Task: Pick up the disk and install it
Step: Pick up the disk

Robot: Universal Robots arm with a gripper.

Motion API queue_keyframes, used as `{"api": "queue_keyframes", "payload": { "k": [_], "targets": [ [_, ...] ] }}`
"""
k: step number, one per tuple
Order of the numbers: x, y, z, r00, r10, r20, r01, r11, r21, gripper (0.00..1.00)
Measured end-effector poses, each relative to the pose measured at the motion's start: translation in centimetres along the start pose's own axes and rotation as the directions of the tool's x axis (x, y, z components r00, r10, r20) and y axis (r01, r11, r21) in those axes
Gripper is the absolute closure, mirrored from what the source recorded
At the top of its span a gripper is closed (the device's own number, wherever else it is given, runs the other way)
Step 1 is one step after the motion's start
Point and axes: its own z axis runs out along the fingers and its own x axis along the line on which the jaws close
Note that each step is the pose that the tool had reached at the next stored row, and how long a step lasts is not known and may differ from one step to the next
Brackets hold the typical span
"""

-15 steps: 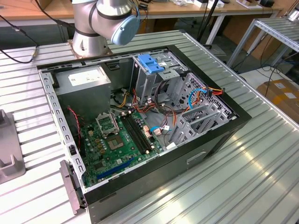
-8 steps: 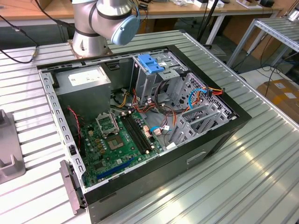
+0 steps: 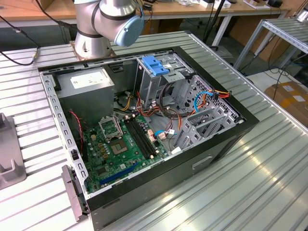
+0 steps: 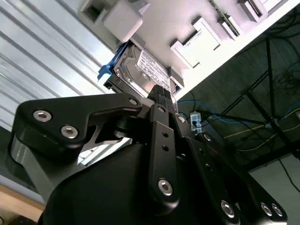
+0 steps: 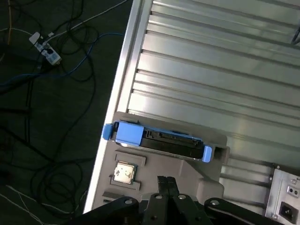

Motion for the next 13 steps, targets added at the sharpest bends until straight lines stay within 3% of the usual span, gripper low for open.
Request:
{"api": "queue_keyframes", "payload": {
  "k": [4, 8, 11, 13],
  "targets": [
    [0.0, 0.0, 0.01, 0.997, -0.077, -0.0037, 0.077, 0.997, -0.002, 0.9],
    [0.0, 0.0, 0.02, 0.9872, -0.159, -0.0075, 0.159, 0.9872, -0.0045, 0.9],
    [0.0, 0.0, 0.04, 0.9748, -0.223, -0.0102, 0.223, 0.9748, -0.0065, 0.9],
    [0.0, 0.0, 0.05, 0.9596, -0.281, -0.0133, 0.281, 0.9597, -0.0076, 0.9]
  ]
}}
